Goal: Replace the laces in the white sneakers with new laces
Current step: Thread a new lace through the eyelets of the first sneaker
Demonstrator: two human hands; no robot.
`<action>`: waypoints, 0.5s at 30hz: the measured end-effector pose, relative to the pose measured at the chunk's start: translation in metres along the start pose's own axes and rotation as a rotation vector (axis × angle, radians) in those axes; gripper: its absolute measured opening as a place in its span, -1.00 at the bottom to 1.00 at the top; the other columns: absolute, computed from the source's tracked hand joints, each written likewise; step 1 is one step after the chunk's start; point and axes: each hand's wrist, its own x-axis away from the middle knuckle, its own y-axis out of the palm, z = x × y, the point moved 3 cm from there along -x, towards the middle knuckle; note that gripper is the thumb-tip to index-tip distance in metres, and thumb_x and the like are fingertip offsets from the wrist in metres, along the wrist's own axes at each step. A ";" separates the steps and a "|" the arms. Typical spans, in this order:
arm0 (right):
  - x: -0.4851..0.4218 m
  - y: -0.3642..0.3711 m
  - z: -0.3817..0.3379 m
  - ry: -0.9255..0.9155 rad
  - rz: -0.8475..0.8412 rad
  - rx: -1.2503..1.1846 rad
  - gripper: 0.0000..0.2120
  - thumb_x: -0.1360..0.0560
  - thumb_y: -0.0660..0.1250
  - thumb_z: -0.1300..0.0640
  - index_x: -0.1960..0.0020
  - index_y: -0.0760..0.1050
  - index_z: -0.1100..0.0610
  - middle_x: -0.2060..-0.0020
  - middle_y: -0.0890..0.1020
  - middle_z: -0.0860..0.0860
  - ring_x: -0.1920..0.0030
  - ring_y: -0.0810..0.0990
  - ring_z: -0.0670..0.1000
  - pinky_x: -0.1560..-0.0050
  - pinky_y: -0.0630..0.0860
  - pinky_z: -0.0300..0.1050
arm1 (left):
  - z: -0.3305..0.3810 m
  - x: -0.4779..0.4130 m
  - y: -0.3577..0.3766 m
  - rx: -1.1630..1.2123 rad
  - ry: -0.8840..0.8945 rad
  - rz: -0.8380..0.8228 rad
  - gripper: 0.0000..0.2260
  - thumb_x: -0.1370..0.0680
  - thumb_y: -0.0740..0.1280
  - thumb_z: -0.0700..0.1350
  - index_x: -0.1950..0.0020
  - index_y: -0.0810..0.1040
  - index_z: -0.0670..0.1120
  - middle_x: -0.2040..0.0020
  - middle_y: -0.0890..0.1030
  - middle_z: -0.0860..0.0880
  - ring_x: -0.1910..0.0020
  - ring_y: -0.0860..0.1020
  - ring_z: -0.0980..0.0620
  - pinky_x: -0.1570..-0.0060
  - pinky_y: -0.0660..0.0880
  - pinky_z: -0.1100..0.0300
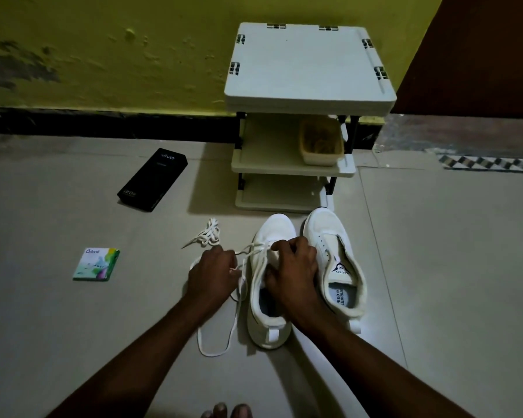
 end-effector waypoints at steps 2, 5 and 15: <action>0.000 -0.002 0.000 0.002 -0.016 -0.034 -0.62 -0.45 0.37 0.06 -0.25 0.47 0.06 -0.21 0.37 0.09 -0.22 0.33 0.17 -0.24 0.30 0.04 | 0.001 -0.004 0.007 0.007 -0.038 -0.023 -0.97 -0.54 0.35 -0.06 0.04 0.54 0.01 -0.07 0.51 -0.03 -0.15 0.52 -0.07 -0.10 0.51 -0.01; 0.001 -0.003 0.001 -0.002 -0.031 -0.079 -0.61 -0.46 0.37 0.05 -0.27 0.46 0.04 -0.22 0.37 0.08 -0.24 0.33 0.17 -0.26 0.31 0.05 | 0.000 -0.008 0.013 0.115 -0.083 0.008 -0.93 -0.50 0.35 -0.21 0.13 0.58 -0.05 -0.01 0.56 -0.07 -0.09 0.56 -0.10 -0.04 0.51 -0.01; -0.015 -0.017 0.005 0.053 0.043 -0.156 -0.89 -0.36 0.38 0.19 0.17 0.47 0.19 0.21 0.50 0.06 0.16 0.49 0.10 0.23 0.21 -0.08 | 0.037 0.004 -0.046 0.533 0.284 0.350 -0.85 -0.48 0.45 -0.29 0.20 0.60 -0.05 0.23 0.62 0.07 0.18 0.60 0.08 0.15 0.52 0.15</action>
